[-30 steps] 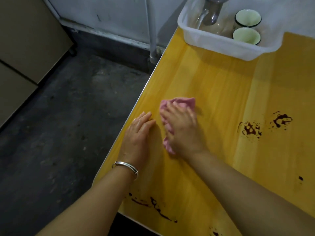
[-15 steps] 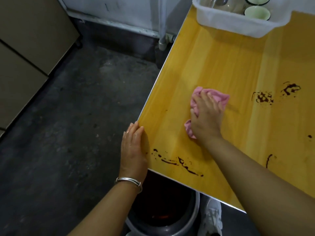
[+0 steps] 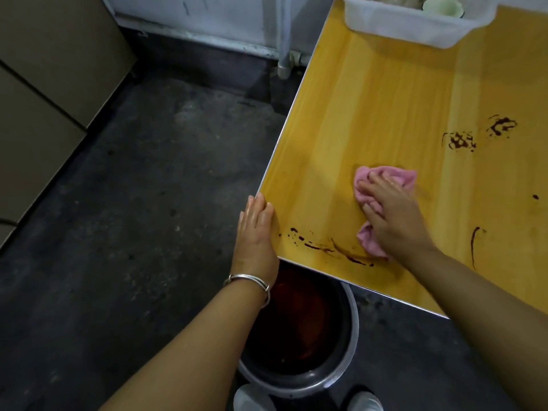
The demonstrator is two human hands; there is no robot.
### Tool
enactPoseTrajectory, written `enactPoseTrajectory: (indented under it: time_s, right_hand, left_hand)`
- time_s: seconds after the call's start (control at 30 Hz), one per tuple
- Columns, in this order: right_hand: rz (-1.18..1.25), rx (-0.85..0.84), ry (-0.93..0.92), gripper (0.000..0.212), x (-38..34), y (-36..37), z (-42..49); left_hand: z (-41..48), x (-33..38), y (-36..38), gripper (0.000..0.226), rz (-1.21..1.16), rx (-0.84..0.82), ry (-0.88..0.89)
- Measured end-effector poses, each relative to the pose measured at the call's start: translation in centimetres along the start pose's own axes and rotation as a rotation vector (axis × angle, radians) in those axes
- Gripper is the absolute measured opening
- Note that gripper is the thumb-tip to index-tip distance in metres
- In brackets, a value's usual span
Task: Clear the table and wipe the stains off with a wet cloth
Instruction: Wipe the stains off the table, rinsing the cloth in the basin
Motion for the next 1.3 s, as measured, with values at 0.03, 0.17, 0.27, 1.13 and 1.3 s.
enactPoseTrajectory:
  time_s: [0.03,0.17,0.27,1.13,1.3]
  right_hand:
    - [-0.009,0.035,0.068,0.043,-1.1,0.8,0.3]
    - [-0.015,-0.036,-0.147,0.048,-8.2,6.8,-0.7]
    - [-0.035,-0.098,-0.289,0.048,-8.9,8.1,-3.2]
    - [-0.073,0.14,-0.035,0.044,-4.9,5.2,-6.9]
    - [-0.07,0.004,-0.188,0.048,-10.7,9.4,-6.9]
  left_hand:
    - [0.1,0.0,0.1,0.061,0.0,0.005,-0.001]
    - [0.3,0.0,0.6,0.056,-0.028,-0.008,-0.029]
    - [0.4,-0.3,0.4,0.061,-0.049,-0.075,-0.037]
    - [-1.1,0.5,-0.9,0.065,0.032,-0.074,-0.153]
    - [-0.9,0.1,-1.0,0.044,-0.017,-0.045,-0.165]
Point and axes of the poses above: each hand's wrist, its own z-axis towards the middle knuckle, its own y-axis out of the palm, x = y × z, the point moved 4 cm from there along z, towards the middle knuckle, and after that the axes turned 6 degrees about z, right-handed, at the moved point
